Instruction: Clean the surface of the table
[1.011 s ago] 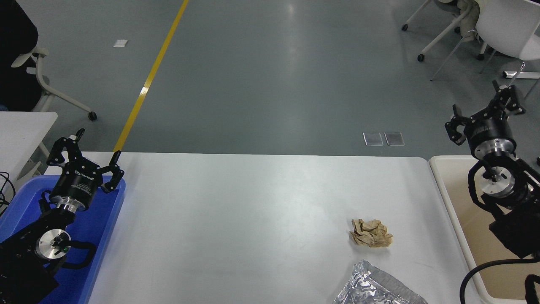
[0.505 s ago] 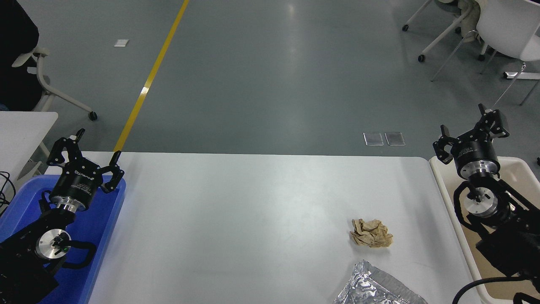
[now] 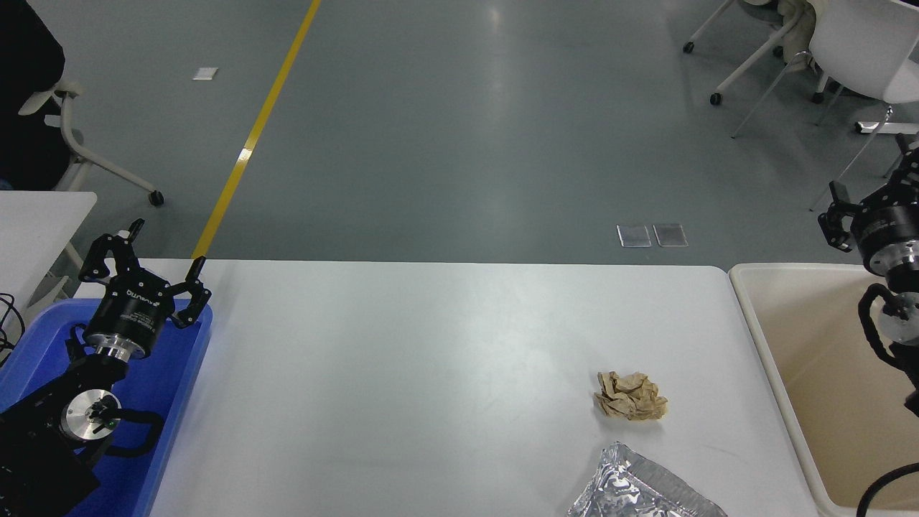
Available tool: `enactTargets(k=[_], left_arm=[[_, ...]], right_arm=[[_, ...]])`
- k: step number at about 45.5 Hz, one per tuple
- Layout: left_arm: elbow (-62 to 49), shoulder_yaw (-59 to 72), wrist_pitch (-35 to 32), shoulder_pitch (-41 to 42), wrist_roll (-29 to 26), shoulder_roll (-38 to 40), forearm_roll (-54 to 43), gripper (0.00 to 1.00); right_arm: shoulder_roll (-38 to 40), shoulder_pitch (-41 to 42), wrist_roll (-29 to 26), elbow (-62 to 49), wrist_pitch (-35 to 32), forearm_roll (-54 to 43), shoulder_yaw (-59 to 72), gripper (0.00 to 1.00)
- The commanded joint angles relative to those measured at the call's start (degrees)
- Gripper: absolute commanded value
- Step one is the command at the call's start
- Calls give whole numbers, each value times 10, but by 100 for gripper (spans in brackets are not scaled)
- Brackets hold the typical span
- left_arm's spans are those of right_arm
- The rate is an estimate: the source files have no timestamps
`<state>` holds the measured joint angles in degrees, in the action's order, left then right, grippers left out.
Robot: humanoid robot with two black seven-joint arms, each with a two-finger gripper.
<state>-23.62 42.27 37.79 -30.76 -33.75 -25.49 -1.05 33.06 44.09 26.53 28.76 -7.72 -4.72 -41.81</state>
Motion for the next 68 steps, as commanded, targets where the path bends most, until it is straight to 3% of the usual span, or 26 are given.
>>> enactTargets(k=[1, 9, 23, 30, 46, 57, 68], left_arm=[[0, 0, 0, 0, 0, 0, 0, 100], [0, 0, 0, 0, 0, 0, 0, 100], [1, 0, 0, 0, 0, 0, 0, 100], [0, 0, 0, 0, 0, 0, 0, 100], [0, 0, 0, 0, 0, 0, 0, 100], [0, 0, 0, 0, 0, 0, 0, 100], [0, 0, 0, 0, 0, 0, 0, 100]], right_arm=[[53, 39, -1, 2, -60, -3, 54, 99], [97, 85, 1, -3, -94, -20, 130, 99], [108, 274, 3, -9, -95, -114, 491, 99], [91, 330, 2, -9, -96, -193, 606, 99], [22, 339, 3, -33, -94, -411, 693, 99], [-19, 347, 4, -28, -93, -427, 771, 99], [-100, 368, 30, -28, -92, -429, 970, 99]])
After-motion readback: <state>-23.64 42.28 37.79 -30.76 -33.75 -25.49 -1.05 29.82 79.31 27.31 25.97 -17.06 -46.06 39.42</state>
